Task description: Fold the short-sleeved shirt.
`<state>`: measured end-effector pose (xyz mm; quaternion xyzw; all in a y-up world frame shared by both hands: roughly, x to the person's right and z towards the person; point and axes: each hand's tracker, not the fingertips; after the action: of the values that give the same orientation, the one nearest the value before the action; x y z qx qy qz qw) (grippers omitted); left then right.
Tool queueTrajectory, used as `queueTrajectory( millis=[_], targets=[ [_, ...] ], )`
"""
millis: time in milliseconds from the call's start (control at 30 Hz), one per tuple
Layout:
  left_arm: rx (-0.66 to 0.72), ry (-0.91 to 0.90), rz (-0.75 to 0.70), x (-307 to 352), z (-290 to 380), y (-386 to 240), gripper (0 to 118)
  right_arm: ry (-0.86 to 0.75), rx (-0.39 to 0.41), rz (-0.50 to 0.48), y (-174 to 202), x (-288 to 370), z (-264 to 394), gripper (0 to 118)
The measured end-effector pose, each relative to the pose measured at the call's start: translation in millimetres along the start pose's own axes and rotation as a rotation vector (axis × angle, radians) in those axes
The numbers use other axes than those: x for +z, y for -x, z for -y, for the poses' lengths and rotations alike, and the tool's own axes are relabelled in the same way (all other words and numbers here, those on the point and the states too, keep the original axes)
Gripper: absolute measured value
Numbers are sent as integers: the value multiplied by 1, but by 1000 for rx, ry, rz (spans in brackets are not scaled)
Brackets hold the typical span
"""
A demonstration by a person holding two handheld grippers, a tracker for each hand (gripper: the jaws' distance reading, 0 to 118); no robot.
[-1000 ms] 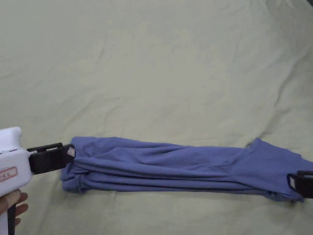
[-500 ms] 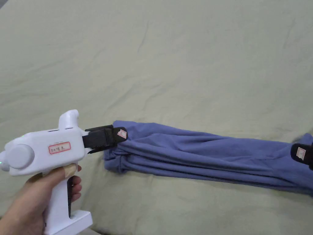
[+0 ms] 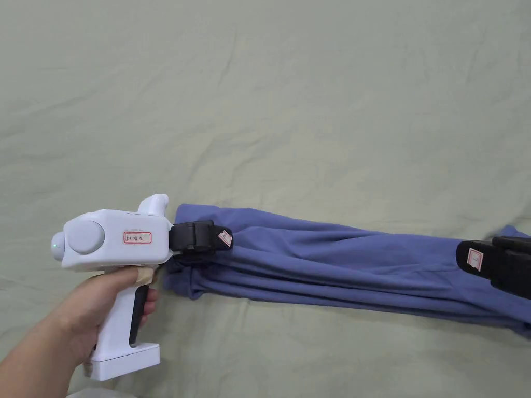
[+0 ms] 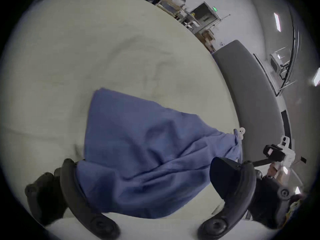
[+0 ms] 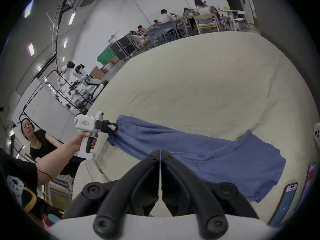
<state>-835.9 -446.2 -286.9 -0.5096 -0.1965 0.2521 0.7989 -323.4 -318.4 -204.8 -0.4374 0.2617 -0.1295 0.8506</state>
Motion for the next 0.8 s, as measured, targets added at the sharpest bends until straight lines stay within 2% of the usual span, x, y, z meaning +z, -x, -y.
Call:
queueTrajectory(
  millis=[100, 133, 167, 233, 267, 333, 400, 500, 533, 633, 800],
  targets=[
    [125, -19, 159, 6, -2, 3, 118, 3, -31, -26, -5, -3, 0, 4],
    [162, -25, 204, 5, -1, 3, 104, 3, -38, -31, -8, -4, 1, 4],
    [187, -36, 249, 1, 1, -1, 82, 3, -44, -30, -9, -5, 1, 4],
    [178, -36, 207, -13, 6, -1, 30, 2, -56, -41, -9, -6, 2, 4],
    [194, -24, 219, -21, 10, 2, 29, 1, -60, -45, -8, -4, 1, 4],
    [314, -38, 320, -25, 17, 2, 26, -1, -63, -49, -6, -2, 2, 4],
    [392, -102, 295, -16, 21, 6, 24, -5, -55, -37, -5, 4, 2, 4],
    [277, -198, 96, 18, 14, 7, 19, -28, -71, -15, -9, 13, 1, 4],
    [276, -224, 92, 30, 12, 11, 19, -40, -96, -17, -12, 15, 1, 4],
    [385, -262, 172, 74, -6, 33, 18, -65, -193, -36, -20, 17, 0, 4],
    [320, -328, 20, 137, -24, 24, 18, -100, -204, -49, -15, 15, -4, 4]
  ],
)
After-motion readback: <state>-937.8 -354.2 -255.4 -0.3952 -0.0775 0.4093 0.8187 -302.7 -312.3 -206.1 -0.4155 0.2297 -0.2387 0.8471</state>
